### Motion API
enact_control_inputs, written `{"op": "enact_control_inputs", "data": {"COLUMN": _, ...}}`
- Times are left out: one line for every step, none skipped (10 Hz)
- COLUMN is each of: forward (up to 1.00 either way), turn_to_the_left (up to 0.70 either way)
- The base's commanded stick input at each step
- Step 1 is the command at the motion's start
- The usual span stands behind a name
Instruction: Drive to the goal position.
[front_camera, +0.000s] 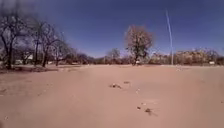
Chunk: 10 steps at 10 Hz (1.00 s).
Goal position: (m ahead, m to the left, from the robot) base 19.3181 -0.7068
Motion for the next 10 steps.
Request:
{"op": "enact_control_inputs", "data": {"forward": 1.0, "turn_to_the_left": 0.27}}
{"op": "enact_control_inputs", "data": {"forward": 1.0, "turn_to_the_left": 0.27}}
{"op": "enact_control_inputs", "data": {"forward": 1.0, "turn_to_the_left": 0.27}}
{"op": "enact_control_inputs", "data": {"forward": 1.0, "turn_to_the_left": 0.27}}
{"op": "enact_control_inputs", "data": {"forward": 1.0, "turn_to_the_left": 0.27}}
{"op": "enact_control_inputs", "data": {"forward": 1.0, "turn_to_the_left": 0.27}}
{"op": "enact_control_inputs", "data": {"forward": 1.0, "turn_to_the_left": 0.27}}
{"op": "enact_control_inputs", "data": {"forward": 1.0, "turn_to_the_left": 0.27}}
{"op": "enact_control_inputs", "data": {"forward": 1.0, "turn_to_the_left": 0.27}}
{"op": "enact_control_inputs", "data": {"forward": 1.0, "turn_to_the_left": 0.17}}
